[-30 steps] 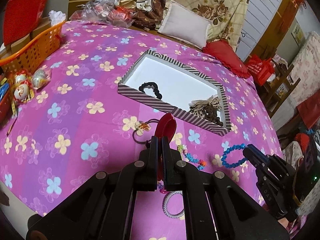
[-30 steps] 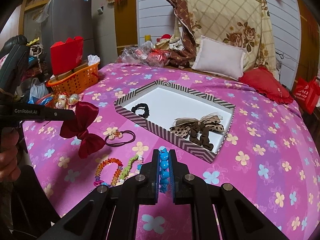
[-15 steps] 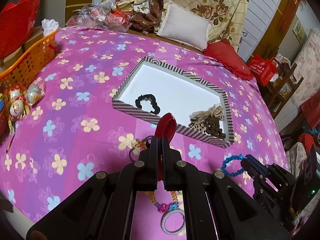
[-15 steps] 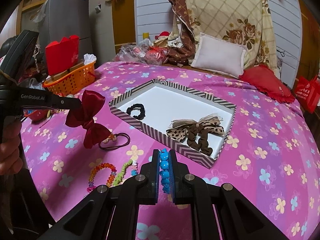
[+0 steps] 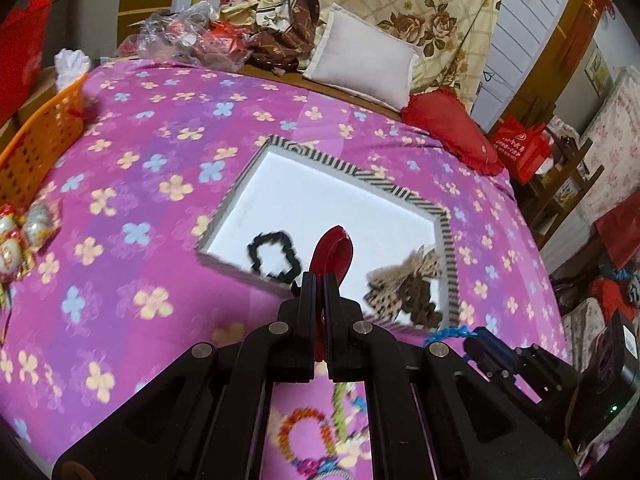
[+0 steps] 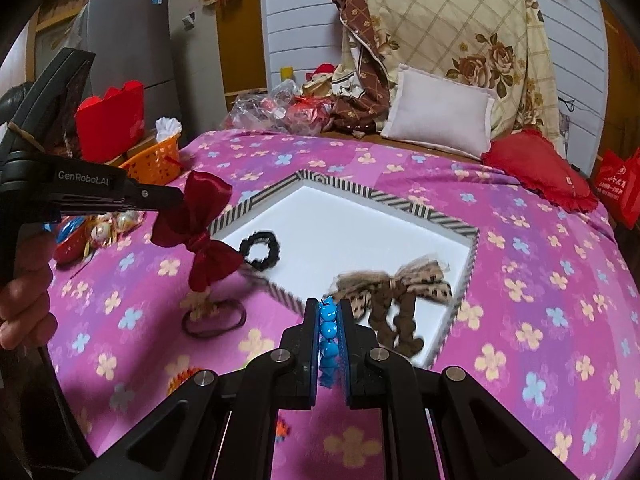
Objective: Organize jewelry
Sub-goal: 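Carry the red bow clip and blue bead bracelet toward the white tray with both tools, then open both tools over the tray to drop the bow clip and blue bracelet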
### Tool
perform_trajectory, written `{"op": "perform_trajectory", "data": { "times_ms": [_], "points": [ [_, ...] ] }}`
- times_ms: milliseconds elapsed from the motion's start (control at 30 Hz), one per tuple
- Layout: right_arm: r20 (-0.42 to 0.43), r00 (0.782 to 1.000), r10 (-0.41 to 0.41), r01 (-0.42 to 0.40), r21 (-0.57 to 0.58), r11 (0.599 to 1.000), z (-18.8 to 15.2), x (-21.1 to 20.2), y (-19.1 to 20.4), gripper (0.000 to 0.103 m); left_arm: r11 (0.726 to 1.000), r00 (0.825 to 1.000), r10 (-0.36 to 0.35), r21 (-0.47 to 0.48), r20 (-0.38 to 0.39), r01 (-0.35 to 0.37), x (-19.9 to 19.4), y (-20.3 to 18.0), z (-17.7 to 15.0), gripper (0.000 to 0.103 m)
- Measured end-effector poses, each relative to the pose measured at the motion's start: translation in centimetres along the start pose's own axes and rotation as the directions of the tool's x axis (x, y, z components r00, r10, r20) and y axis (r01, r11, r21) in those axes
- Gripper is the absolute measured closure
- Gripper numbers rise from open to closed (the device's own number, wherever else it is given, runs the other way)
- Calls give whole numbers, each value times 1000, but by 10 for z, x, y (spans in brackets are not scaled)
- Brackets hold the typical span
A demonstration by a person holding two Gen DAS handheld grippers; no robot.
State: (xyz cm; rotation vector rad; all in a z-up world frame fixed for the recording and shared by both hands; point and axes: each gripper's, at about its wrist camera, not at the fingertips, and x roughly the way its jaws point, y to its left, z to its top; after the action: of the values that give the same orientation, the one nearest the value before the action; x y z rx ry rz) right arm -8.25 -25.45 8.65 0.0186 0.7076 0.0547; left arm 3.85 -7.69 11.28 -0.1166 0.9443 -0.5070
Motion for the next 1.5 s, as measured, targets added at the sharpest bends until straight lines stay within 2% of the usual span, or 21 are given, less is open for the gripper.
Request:
{"op": "perform_trajectory", "data": {
  "times_ms": [333, 533, 700, 900, 1067, 1100, 1167, 1267, 1333, 1500],
  "points": [
    [-25, 998, 62, -61, 40, 997, 30, 50, -4, 95, 999, 999, -19, -27, -29, 18, 55, -13, 28, 101],
    [-64, 993, 104, -97, 93, 991, 30, 89, -8, 95, 997, 996, 26, -75, -89, -32, 92, 7, 28, 101],
    [-126, 988, 84, -63, 161, 985, 18, 118, -32, 95, 991, 990, 56, -115, -130, -71, 107, 33, 22, 101],
    [-164, 985, 52, -18, 203, 979, 5, 125, -52, 95, 984, 984, 74, -146, -161, -98, 119, 51, 11, 101],
    [-183, 983, 29, 11, 212, 977, -1, 124, -54, 93, 982, 986, 61, -168, -156, -88, 117, 55, 7, 101],
    [-185, 982, 27, 14, 215, 977, -1, 123, -54, 89, 982, 986, 60, -169, -158, -87, 116, 54, 7, 99],
    [-177, 984, 31, 9, 223, 975, -4, 118, -53, 63, 983, 986, 55, -165, -157, -81, 113, 52, 7, 94],
    [-165, 986, 27, 9, 211, 977, -6, 109, -47, 62, 988, 990, 39, -146, -135, -59, 104, 45, 6, 73],
    [-155, 988, 24, 7, 201, 980, -7, 99, -43, 62, 989, 992, 44, -135, -120, -60, 95, 41, 5, 48],
    [-116, 993, 30, -6, 201, 980, -11, 68, -36, 62, 992, 993, 42, -111, -110, -54, 74, 34, -5, 47]
  ]
}}
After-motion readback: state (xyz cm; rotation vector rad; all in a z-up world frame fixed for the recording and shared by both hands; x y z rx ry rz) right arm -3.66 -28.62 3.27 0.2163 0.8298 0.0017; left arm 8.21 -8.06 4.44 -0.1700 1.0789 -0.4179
